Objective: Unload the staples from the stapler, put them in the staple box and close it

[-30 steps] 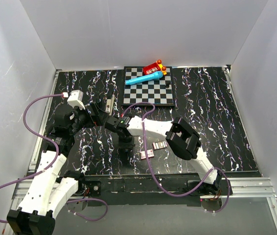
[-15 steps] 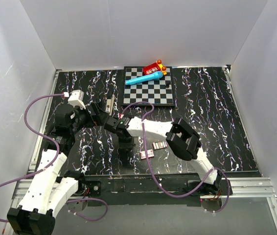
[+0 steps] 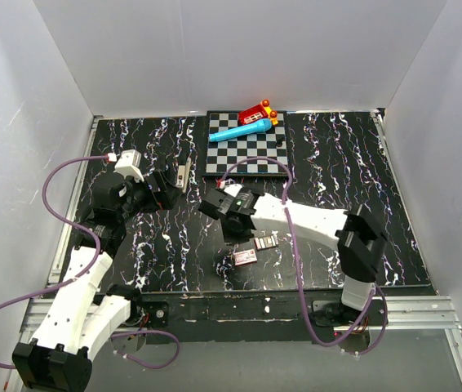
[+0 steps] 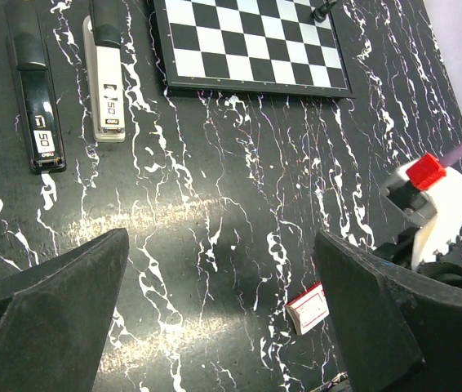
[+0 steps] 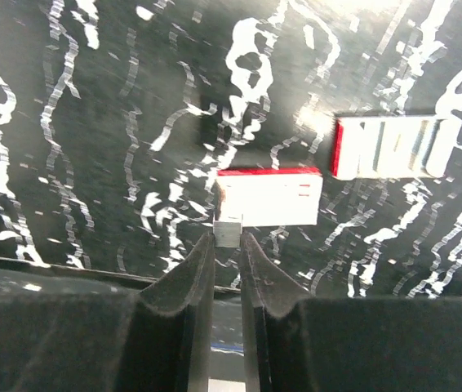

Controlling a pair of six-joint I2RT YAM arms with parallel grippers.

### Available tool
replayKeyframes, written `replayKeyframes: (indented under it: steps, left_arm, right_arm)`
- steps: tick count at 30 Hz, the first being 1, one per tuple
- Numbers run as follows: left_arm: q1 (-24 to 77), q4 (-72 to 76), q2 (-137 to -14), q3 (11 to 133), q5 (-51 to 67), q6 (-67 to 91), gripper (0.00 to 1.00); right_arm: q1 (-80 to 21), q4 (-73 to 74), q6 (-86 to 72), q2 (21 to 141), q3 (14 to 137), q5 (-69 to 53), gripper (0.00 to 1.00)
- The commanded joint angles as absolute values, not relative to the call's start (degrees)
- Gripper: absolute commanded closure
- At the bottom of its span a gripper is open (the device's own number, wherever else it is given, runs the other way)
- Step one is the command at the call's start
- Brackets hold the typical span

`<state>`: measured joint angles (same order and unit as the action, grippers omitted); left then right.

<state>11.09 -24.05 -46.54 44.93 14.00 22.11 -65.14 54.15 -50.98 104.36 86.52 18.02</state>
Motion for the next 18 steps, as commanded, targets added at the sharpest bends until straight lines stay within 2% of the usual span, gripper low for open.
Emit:
replayKeyframes:
  steps: [1,11,18]
  left_arm:
    - [11.34,-24.61,-46.84,46.23,14.33,21.71,0.02]
    - [11.34,-24.52,-48.25,46.23,14.77,21.62,0.02]
    - [11.34,-24.35,-49.22,46.32,15.29,21.62,0.02]
  right_arm:
    - [-63.9,55.72,-47.55,100.03,81.13,21.97,0.86]
    - [-59.51,53.09,-42.98,92.2,70.41,23.55,0.87]
    - [-55.64,48.35,-41.4,91.49,65.66,18.55,0.87]
